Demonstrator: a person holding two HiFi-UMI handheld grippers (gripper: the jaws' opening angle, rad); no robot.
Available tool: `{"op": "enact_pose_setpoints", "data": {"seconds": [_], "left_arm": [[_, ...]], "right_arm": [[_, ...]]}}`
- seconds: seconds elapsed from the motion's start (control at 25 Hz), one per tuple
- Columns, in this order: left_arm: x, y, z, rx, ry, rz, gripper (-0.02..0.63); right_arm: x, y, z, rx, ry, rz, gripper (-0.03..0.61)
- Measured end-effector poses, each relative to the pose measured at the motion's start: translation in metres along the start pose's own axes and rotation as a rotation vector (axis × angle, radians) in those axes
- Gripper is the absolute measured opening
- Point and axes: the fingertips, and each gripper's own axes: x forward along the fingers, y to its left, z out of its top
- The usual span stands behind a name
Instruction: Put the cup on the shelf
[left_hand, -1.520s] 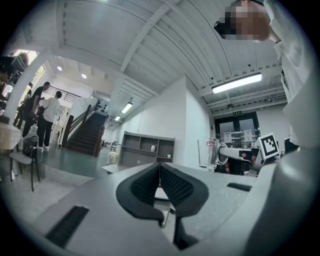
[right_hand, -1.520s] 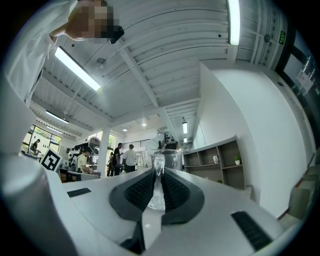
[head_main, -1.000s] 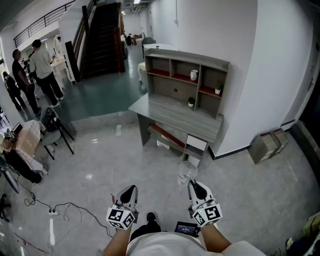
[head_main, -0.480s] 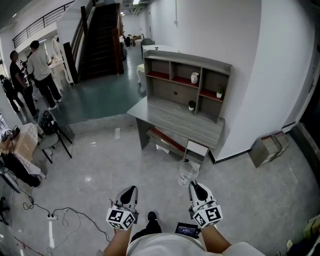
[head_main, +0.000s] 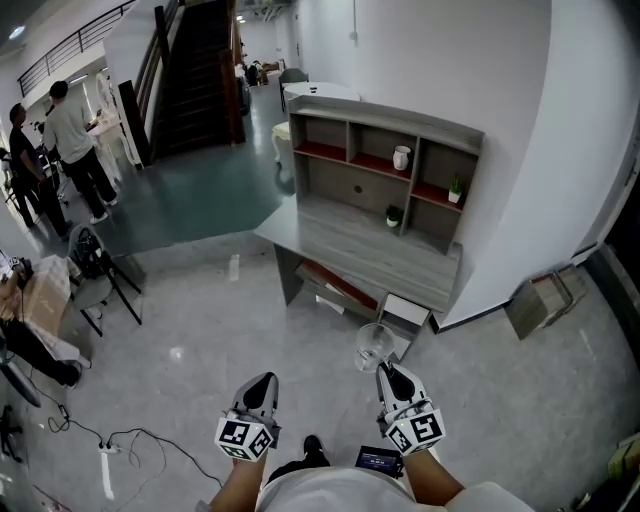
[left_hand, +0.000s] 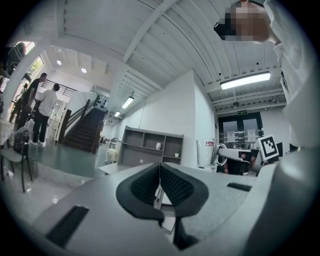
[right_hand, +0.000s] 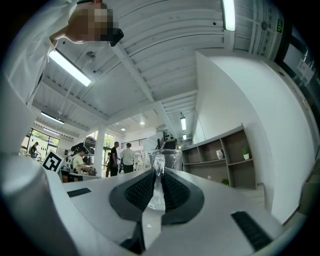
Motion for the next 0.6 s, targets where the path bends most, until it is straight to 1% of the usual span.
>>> {"op": "enact_pose_setpoints", "data": {"seconds": [0.12, 0.36, 0.6], "left_arm": [[0.026, 0.028, 0.007, -0.003, -0.006, -0.007, 0.012], [0.078, 0.085, 0.021, -0.004, -0.018, -0.026, 0.012], [0.114, 0.131, 0.034, 0.002, -0.045, -0.048, 0.012]], "right_arm": [[0.036, -0.007, -0.003, -0.003, 0.005, -0.001, 0.046], [0.113, -0.023, -0.002, -0.006, -0.026, -0.015, 0.046], [0.168, -0.026, -0.004, -0.024, -0.046, -0.027, 0.046]]}}
